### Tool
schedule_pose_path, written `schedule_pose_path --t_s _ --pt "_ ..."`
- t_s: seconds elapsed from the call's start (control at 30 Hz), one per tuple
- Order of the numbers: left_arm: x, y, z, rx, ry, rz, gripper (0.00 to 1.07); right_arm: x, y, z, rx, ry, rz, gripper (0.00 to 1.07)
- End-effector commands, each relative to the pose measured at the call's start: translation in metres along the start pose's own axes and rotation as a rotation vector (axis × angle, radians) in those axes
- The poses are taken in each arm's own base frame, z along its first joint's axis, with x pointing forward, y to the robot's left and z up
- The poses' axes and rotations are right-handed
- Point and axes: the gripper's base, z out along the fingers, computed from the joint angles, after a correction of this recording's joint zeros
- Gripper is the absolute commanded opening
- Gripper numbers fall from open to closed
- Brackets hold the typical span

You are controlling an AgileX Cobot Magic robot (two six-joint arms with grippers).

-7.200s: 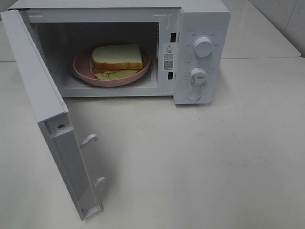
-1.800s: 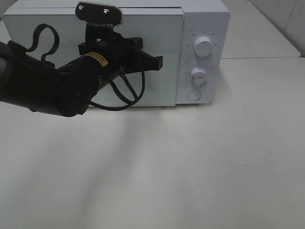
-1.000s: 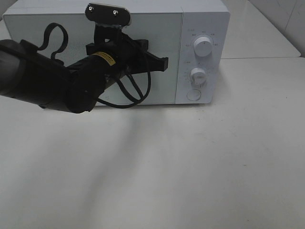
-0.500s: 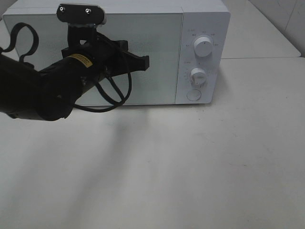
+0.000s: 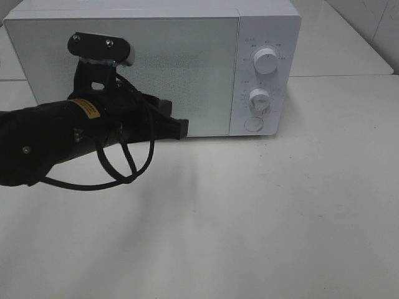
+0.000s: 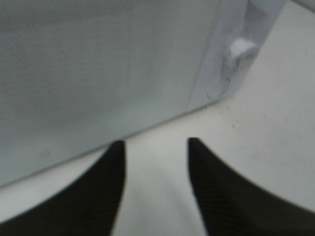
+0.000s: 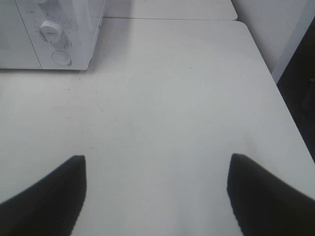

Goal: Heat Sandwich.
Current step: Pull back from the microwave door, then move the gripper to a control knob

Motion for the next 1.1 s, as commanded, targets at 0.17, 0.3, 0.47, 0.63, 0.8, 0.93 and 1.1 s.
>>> schedule_pose_path --t_s 0.17,0.3,0.47,0.63,0.8,0.93,1.1 --pt "-0.002 -0.006 -0.022 0.066 0.171 -0.010 0.98 0.002 0.000 -0.004 0.007 -0.033 0.001 0.76" --pt "0.001 -0.009 -0.033 0.103 0.279 0.001 0.98 0.002 0.000 -0.004 0.007 -0.033 0.001 0.76" --pt "-0.001 0.002 -0.044 0.106 0.417 -0.049 0.98 0.002 0.000 -0.004 0.007 -0.033 0.001 0.76" --pt "-0.006 0.028 -0.054 0.071 0.531 -0.098 0.98 0.002 0.000 -0.004 0.007 -0.033 0.001 0.76" --pt "-0.012 0.061 -0.074 0.010 0.612 -0.127 0.98 0.002 0.000 -0.004 0.007 -0.033 0.001 0.76" --pt "-0.019 0.091 -0.100 -0.064 0.642 -0.194 0.98 0.002 0.000 -0.004 0.007 -0.033 0.001 0.76" --pt "-0.023 0.120 -0.128 -0.151 0.653 -0.280 0.98 0.002 0.000 -0.004 0.007 -0.033 0.001 0.76"
